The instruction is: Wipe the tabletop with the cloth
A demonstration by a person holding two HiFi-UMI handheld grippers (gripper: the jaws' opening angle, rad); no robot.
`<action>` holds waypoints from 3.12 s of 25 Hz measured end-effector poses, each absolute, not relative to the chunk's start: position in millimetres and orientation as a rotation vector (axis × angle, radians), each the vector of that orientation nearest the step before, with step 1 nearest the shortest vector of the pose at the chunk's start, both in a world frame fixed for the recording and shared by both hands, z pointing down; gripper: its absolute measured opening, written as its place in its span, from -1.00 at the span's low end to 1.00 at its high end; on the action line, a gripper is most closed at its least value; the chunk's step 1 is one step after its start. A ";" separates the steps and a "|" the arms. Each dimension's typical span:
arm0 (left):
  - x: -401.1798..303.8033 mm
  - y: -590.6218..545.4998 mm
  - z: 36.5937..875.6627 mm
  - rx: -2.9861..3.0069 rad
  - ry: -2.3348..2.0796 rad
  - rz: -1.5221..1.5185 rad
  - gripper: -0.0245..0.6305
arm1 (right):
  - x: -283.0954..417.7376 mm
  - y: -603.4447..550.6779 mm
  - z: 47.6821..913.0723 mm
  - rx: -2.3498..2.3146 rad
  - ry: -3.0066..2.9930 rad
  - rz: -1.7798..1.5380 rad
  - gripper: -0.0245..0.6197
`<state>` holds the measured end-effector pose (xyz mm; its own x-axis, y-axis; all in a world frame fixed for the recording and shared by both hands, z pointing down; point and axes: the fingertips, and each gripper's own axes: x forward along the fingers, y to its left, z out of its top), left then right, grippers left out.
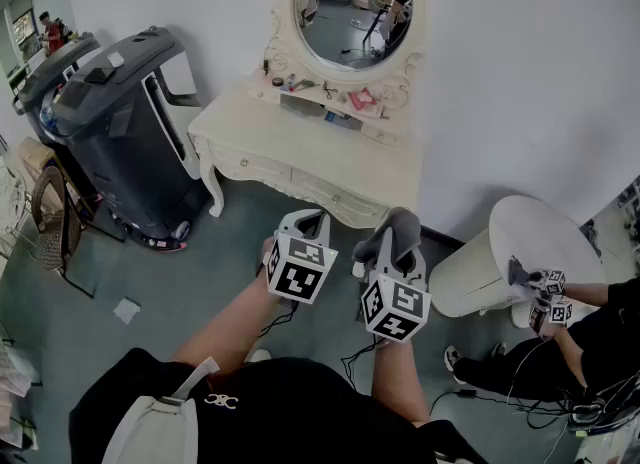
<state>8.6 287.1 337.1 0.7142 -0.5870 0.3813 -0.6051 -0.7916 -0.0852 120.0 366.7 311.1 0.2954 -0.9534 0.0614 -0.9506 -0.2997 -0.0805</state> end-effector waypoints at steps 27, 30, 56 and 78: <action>76.4 344.5 359.9 2.799 -1.052 0.657 -0.91 | 190.5 416.1 339.3 -2.418 1.927 -0.249 -0.80; 83.4 340.1 362.8 2.797 -1.057 0.670 -0.92 | 198.5 412.8 344.2 -2.416 1.929 -0.265 -0.80; 200.9 119.1 367.1 2.869 -0.800 0.655 -0.91 | 296.8 218.2 343.5 -2.579 1.836 -0.260 -0.80; 256.5 10.3 407.0 2.807 -0.802 0.806 -0.91 | 402.8 103.2 392.2 -2.599 1.838 -0.445 -0.80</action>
<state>256.5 10.3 407.0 0.7190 -0.4593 0.5217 -0.5192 -0.8539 -0.0362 402.8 103.2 392.2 0.3083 -0.9136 0.2651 -0.9337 -0.3440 -0.0996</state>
